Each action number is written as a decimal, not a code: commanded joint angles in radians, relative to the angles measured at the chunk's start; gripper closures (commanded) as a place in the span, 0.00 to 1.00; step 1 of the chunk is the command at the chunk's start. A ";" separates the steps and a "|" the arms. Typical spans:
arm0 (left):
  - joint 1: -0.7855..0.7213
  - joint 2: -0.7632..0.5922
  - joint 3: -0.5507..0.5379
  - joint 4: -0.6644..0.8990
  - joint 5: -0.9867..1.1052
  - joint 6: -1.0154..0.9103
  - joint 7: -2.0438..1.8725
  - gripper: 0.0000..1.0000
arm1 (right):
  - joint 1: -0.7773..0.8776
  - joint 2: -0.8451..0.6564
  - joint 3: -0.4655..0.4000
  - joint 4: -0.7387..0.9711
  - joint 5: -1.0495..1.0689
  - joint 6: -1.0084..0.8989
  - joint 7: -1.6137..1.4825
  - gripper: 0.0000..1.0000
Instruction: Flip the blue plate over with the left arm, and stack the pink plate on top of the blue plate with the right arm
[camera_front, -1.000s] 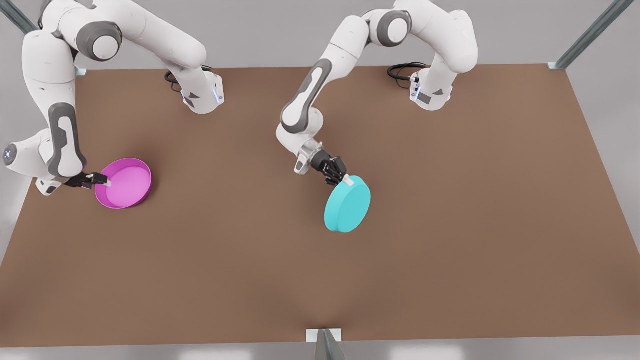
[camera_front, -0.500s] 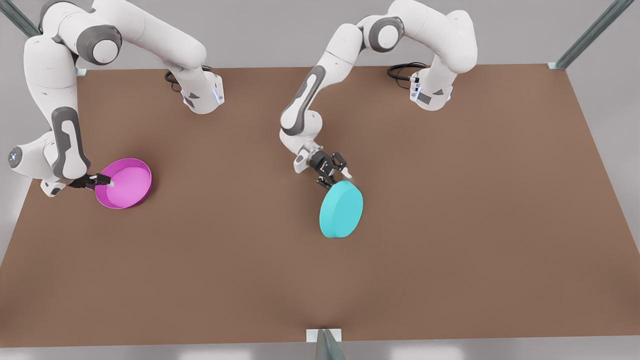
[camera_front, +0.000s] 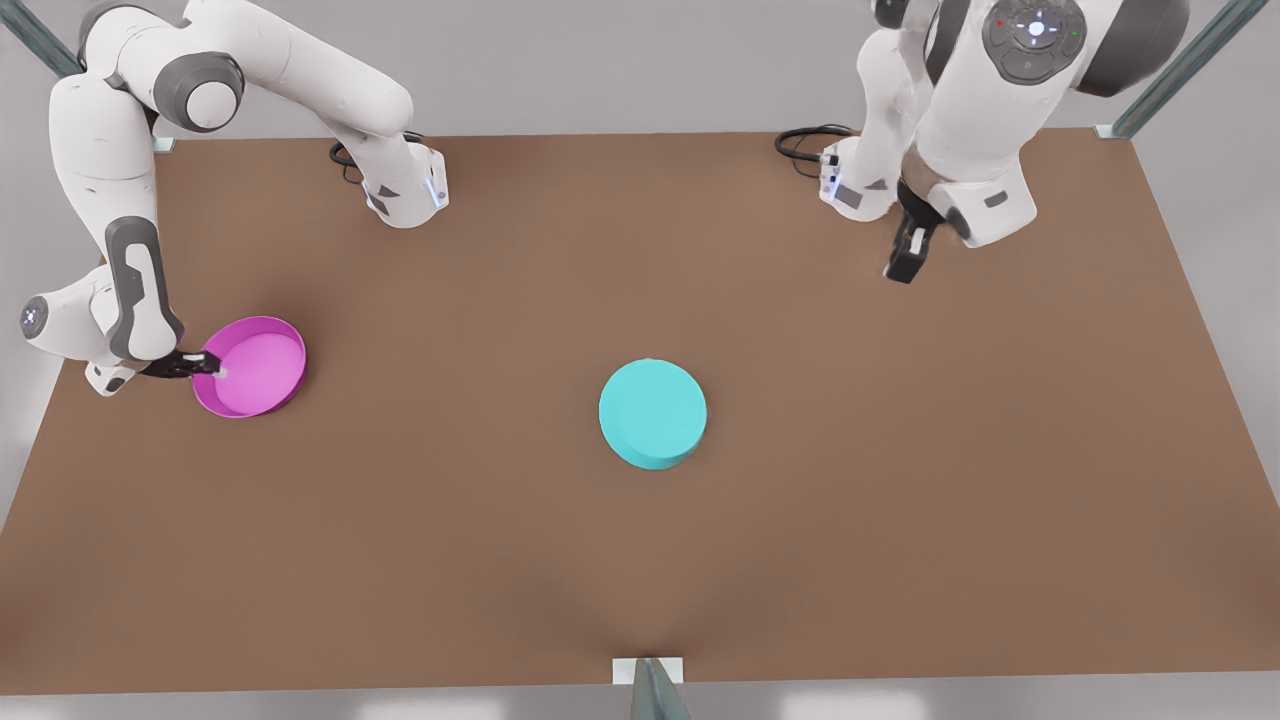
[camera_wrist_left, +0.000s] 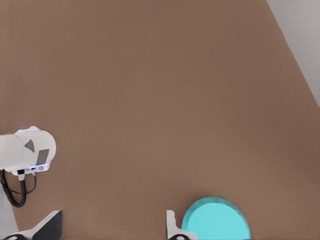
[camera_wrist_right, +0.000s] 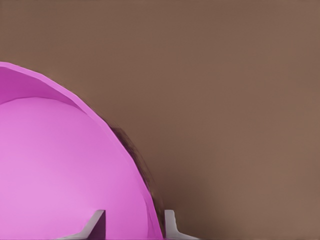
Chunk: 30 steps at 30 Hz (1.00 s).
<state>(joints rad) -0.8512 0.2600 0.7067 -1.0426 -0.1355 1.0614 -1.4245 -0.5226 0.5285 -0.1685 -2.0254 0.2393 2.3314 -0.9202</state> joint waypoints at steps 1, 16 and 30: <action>0.257 -0.005 -0.143 -0.047 -0.082 -0.015 1.090 0.00 | 0.000 -0.001 0.001 0.002 0.000 -0.003 -0.013 0.52; 0.845 -0.061 -0.825 -0.375 0.160 0.453 1.150 0.00 | -0.031 -0.064 0.057 0.097 0.245 -0.265 -0.175 0.79; 0.850 -0.061 -0.808 -0.329 0.128 0.348 1.303 0.00 | 0.588 -0.001 0.258 0.353 0.374 -0.181 0.619 0.79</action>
<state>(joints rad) -0.0019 0.2007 -0.1009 -1.3722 -0.0087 1.4349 -0.3893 0.0323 0.5224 0.0889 -1.6868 0.5980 2.1016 -0.8150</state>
